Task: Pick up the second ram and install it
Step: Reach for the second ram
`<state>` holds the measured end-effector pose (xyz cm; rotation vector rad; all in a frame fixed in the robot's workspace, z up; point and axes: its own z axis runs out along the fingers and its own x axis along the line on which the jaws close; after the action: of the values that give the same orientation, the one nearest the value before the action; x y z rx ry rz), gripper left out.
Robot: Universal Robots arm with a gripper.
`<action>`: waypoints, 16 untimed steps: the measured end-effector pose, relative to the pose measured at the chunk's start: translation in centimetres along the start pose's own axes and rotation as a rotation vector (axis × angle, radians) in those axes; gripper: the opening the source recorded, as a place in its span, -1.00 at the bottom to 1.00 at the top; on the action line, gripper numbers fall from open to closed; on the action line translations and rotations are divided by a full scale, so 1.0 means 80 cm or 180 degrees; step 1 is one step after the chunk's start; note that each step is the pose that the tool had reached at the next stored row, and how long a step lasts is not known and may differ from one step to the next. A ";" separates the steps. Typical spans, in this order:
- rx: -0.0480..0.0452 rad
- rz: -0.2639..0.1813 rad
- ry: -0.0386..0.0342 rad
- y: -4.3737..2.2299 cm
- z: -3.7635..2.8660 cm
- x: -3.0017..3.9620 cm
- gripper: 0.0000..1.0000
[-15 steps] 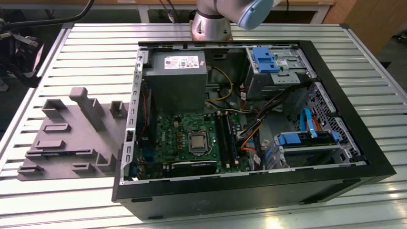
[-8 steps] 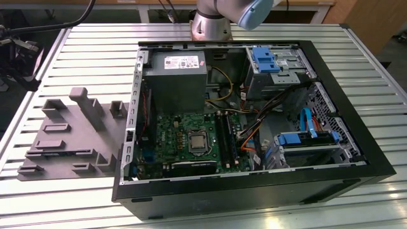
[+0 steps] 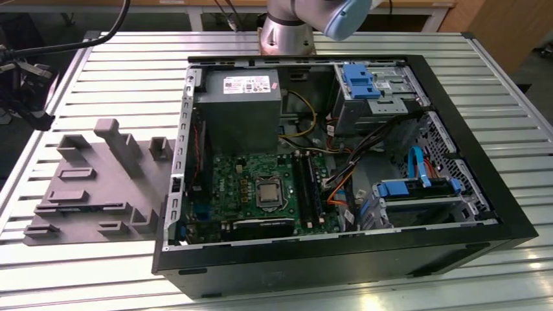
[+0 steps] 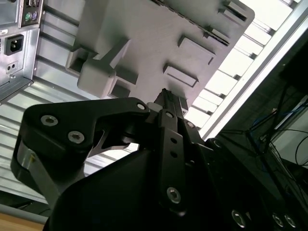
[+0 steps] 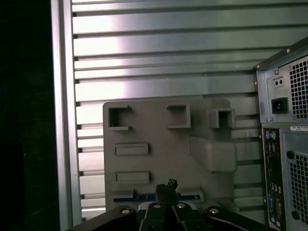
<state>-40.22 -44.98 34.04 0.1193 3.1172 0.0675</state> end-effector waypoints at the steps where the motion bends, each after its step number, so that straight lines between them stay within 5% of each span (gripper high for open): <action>1: 0.0000 0.0000 0.0002 -0.0013 0.0007 0.0000 -0.79; 16: 0.0003 0.0007 0.0035 -0.0196 0.0137 -0.0008 -0.79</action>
<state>-40.25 -46.50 32.87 0.1229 3.1282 0.0669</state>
